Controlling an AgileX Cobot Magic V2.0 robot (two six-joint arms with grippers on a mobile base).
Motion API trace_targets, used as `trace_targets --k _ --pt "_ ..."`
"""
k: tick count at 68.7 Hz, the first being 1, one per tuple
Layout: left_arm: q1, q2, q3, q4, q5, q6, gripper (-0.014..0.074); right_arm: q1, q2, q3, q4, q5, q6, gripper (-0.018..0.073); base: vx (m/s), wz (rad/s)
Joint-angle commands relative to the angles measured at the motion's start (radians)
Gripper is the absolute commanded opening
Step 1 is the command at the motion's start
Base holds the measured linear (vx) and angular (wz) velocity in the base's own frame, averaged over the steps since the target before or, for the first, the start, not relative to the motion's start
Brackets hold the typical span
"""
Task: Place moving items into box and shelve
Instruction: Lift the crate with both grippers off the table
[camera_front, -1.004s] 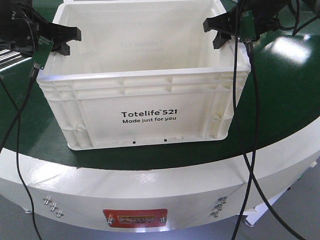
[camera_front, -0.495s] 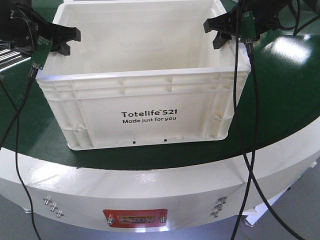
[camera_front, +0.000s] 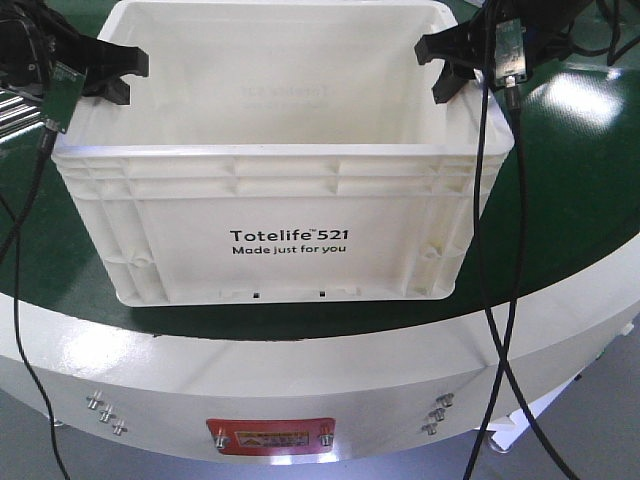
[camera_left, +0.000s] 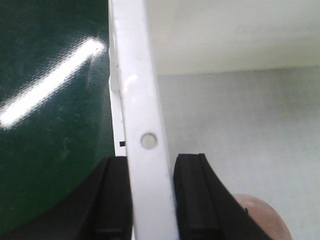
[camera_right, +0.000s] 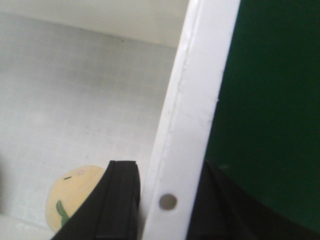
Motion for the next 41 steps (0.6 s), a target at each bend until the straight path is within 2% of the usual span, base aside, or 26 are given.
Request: trace_targets --k 1,41 --pt "-0.007 -0.081 -0.036 -0.046 -0.122 0.024 -0.002 0.005 -0.099 -0.041 0.084 -0.083 -0.029 -0.0012 0.0 0.0" --pt "-0.007 -0.15 -0.036 -0.058 -0.053 0.025 -0.002 0.005 -0.18 -0.041 0.129 0.002 -0.029 -0.0011 0.0 0.0"
